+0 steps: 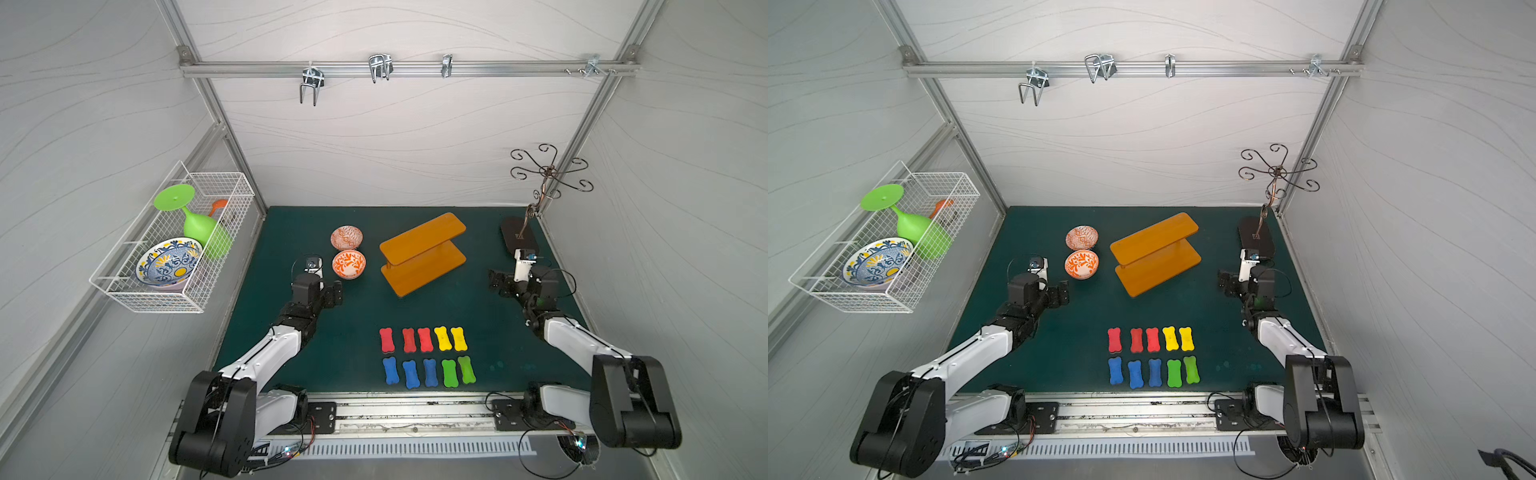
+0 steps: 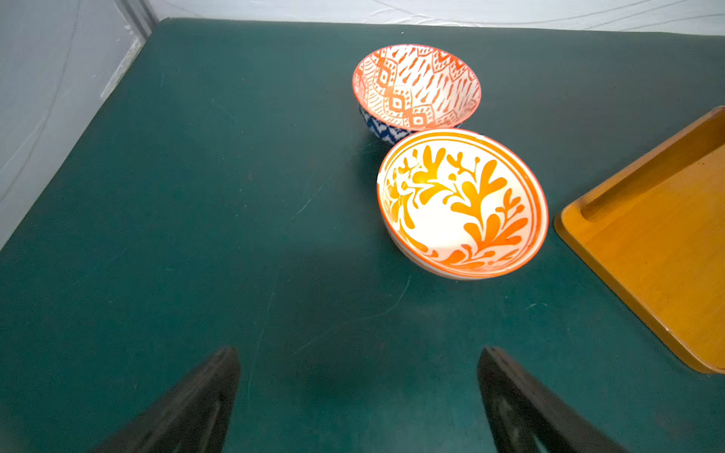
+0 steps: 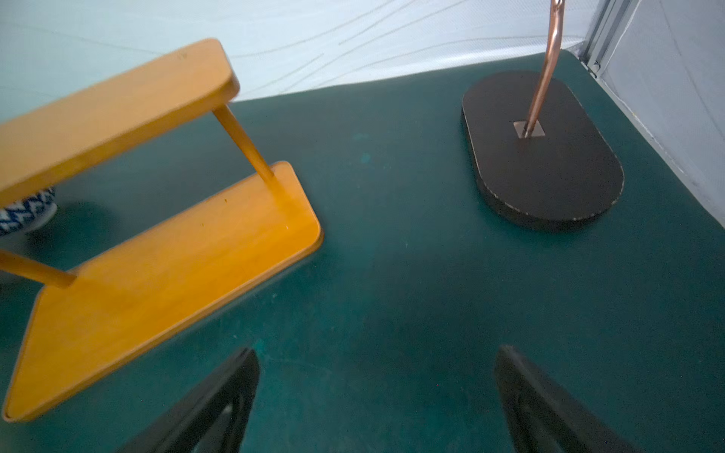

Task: Remove the whiteboard erasers from the shelf
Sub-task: Reset both arms

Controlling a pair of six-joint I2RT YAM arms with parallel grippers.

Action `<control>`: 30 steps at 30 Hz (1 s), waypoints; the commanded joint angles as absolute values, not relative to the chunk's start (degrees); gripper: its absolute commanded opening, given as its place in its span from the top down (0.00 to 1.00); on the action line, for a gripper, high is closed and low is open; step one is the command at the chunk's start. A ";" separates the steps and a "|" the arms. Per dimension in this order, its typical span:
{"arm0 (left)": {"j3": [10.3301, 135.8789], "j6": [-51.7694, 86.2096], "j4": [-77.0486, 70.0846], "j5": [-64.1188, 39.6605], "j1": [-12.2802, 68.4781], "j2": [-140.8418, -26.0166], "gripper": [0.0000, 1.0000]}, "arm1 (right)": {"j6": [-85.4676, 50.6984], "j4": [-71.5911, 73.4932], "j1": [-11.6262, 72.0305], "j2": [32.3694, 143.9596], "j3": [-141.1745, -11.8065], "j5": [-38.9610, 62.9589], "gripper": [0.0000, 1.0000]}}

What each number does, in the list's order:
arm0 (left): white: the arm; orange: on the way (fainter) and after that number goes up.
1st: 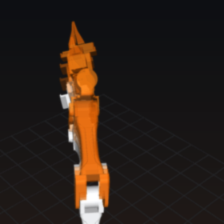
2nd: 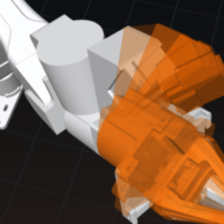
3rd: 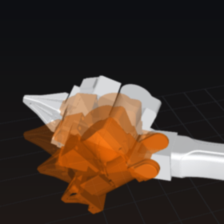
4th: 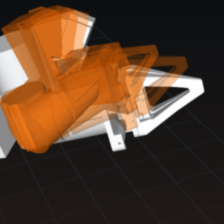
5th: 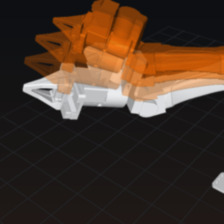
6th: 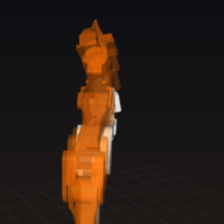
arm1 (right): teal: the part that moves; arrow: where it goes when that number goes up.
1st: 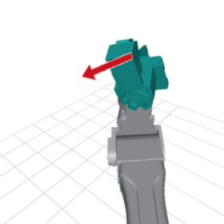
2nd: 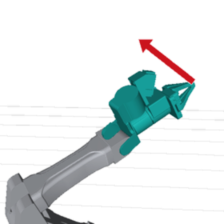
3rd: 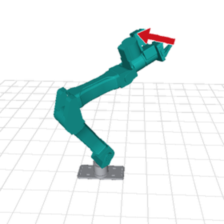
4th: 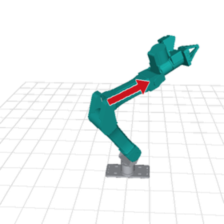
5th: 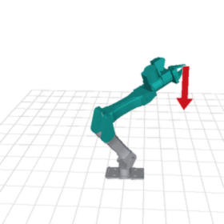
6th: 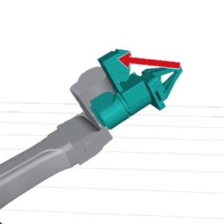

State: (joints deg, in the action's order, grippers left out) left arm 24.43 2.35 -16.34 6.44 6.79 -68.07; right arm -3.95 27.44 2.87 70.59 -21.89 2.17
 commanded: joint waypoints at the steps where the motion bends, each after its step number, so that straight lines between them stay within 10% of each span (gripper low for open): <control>1: 22.10 -0.08 -29.65 2.46 1.41 -72.56 0.01 | 0.51 41.70 3.83 74.89 -18.89 -0.94 0.01; 9: 23.22 -1.62 -46.11 -1.84 -0.79 -85.38 0.02 | 1.68 60.65 6.65 90.58 -18.13 -4.22 0.01; 30: 25.99 1.92 -45.00 1.06 -2.71 -89.81 0.00 | -0.69 44.82 5.36 89.66 -25.38 -5.01 0.01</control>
State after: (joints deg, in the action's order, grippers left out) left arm 23.77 1.67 -42.59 0.62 -2.59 -89.25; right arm -0.45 44.49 5.17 90.15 -25.89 -4.16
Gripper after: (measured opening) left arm 0.996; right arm 0.989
